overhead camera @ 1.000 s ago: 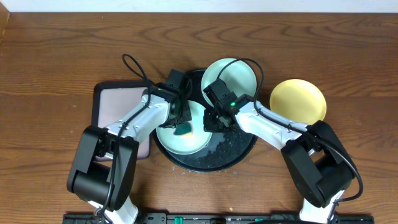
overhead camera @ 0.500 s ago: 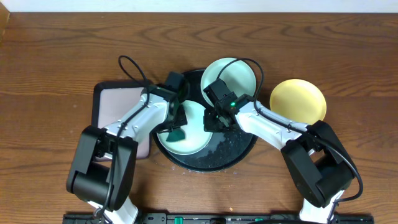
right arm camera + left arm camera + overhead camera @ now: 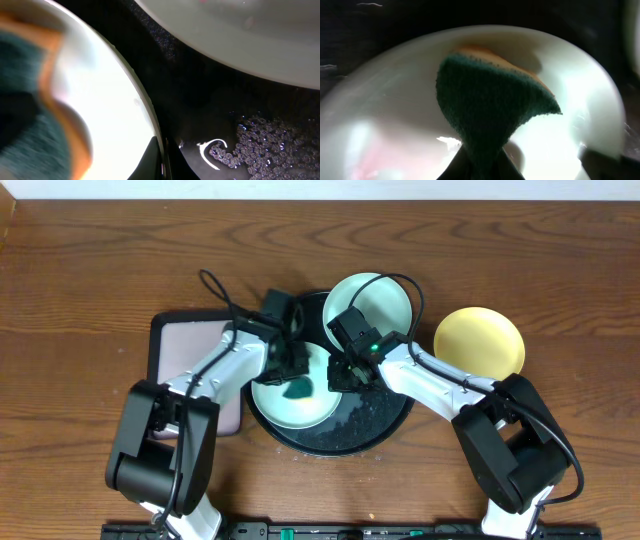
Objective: Clean dirty plates on tray and stack at the side
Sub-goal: 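Raise the sponge back over the white tray with the left gripper, then lift the pale green plate with the right gripper toward the yellow plate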
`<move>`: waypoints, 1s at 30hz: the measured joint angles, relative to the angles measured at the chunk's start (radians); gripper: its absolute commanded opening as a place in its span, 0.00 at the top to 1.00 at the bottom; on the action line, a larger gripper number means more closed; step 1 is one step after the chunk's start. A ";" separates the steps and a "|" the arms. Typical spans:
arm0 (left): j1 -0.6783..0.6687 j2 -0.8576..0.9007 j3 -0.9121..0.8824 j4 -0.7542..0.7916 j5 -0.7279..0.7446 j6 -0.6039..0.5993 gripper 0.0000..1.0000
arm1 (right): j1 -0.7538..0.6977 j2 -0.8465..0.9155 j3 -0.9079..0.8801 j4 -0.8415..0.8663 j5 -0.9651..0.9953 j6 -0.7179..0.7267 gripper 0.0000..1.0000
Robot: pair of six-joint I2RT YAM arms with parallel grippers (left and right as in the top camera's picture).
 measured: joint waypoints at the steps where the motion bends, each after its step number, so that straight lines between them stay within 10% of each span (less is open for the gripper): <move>1: 0.013 0.000 0.013 -0.032 -0.019 -0.011 0.92 | 0.000 0.000 0.000 0.000 0.000 0.000 0.99; 14: 0.177 -0.018 0.360 -0.510 -0.143 0.005 0.93 | 0.000 0.000 0.026 -0.061 0.000 -0.024 0.99; 30: 0.238 -0.146 0.374 -0.503 -0.274 0.063 0.93 | 0.045 -0.260 0.124 -0.308 0.364 -0.245 0.99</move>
